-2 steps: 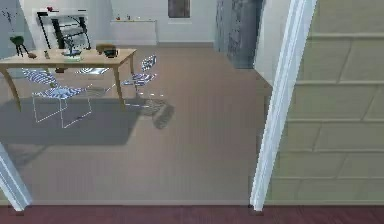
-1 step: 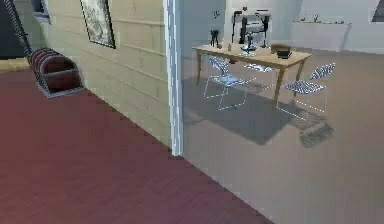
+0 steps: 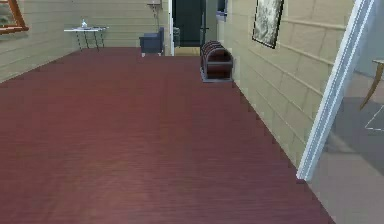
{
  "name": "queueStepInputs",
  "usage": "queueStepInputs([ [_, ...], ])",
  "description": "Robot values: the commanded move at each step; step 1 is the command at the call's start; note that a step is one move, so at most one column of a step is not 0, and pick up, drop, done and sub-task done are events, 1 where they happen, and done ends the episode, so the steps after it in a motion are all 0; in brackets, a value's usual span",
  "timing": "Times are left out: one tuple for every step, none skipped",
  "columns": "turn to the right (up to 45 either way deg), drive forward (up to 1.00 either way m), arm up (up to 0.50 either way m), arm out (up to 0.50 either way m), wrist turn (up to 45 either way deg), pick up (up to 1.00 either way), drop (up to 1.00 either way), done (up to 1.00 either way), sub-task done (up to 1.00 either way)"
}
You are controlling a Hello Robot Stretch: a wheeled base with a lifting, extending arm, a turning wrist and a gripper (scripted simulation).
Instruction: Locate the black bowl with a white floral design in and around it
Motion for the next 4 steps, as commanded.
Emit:
queueStepInputs([
  [0.0, 1.0, 0.0, 0.0, 0.0, 0.0, 0.0, 0.0, 0.0],
  [0.0, 1.0, 0.0, 0.0, 0.0, 0.0, 0.0, 0.0, 0.0],
  [0.0, 1.0, 0.0, 0.0, 0.0, 0.0, 0.0, 0.0, 0.0],
  [-3.0, 0.0, 0.0, 0.0, 0.0, 0.0, 0.0, 0.0, 0.0],
])
